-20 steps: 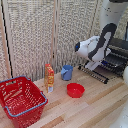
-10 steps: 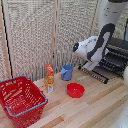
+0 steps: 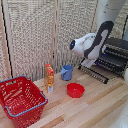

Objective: Kindly position your hand close to the oven tray's handle. Softly yet firmly grasp the handle using your hand. Slowly and with caution, draw the tray out until it is fully stretched out.

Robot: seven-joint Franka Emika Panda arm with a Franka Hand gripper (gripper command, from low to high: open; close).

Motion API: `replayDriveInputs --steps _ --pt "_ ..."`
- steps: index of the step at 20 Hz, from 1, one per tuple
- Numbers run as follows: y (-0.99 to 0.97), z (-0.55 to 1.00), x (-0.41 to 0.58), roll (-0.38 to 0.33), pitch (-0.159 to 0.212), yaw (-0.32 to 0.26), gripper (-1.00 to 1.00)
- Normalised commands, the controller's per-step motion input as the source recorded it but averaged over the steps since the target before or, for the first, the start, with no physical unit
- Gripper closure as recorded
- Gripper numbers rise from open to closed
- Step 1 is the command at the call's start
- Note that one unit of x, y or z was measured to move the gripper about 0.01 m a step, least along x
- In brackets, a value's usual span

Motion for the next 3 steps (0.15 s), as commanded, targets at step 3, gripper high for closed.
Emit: replayDriveInputs --steps 3 --pt "0.11 0.6 0.052 -0.016 0.0 -0.078 -1.0"
